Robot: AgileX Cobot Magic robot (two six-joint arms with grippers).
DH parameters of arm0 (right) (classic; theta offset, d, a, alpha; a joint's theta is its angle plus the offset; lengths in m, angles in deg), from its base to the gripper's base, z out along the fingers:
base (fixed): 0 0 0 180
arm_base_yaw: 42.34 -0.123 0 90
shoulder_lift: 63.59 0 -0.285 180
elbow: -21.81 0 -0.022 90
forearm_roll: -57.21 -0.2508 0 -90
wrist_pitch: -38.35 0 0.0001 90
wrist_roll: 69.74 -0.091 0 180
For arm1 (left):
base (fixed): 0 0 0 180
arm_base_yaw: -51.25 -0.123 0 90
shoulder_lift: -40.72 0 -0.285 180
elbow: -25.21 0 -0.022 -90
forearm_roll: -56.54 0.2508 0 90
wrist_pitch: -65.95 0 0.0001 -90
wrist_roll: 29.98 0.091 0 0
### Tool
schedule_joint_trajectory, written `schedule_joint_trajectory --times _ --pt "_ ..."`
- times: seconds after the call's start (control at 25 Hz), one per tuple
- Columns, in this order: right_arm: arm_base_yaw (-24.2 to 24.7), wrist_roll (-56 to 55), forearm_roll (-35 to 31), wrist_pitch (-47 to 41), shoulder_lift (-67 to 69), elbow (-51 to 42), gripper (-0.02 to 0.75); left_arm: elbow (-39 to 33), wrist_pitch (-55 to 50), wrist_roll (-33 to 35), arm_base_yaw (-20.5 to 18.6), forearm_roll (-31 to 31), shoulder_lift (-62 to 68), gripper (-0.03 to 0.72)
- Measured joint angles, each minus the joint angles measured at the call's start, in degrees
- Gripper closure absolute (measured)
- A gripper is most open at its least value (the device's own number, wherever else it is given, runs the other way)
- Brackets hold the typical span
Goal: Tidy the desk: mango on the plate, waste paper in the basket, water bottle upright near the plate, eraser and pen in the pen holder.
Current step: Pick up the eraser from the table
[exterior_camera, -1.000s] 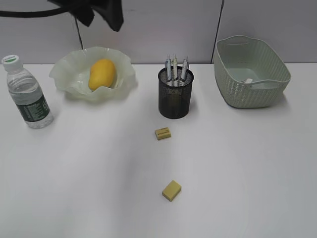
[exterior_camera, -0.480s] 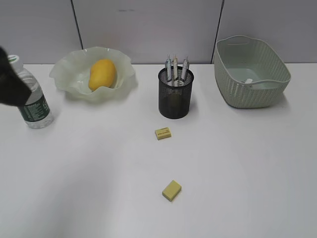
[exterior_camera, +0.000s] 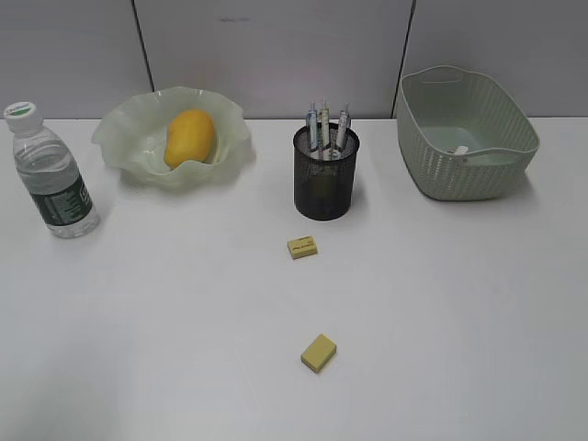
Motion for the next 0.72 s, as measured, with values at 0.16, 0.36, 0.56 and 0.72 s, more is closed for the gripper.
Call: schedule_joint_trajectory --times 0.16,0.36,0.56,0.72 --pt "0.0 0.1 0.0 0.0 2.0 0.0 0.243 -3.4 -0.3 0.0 0.0 0.0 -6.2 0.264" --pt "0.0 2.1 0.7 1.5 6.9 0.2 0.243 -5.3 -3.0 0.0 0.0 0.3 -9.7 0.264" --pt "0.0 4.8 1.1 9.7 14.6 1.9 0.243 -7.2 -5.5 1.3 0.0 0.6 -10.0 0.264" --pt "0.0 5.7 1.1 14.1 25.1 4.9 0.243 -7.7 -6.0 1.9 0.0 0.6 -10.0 0.264"
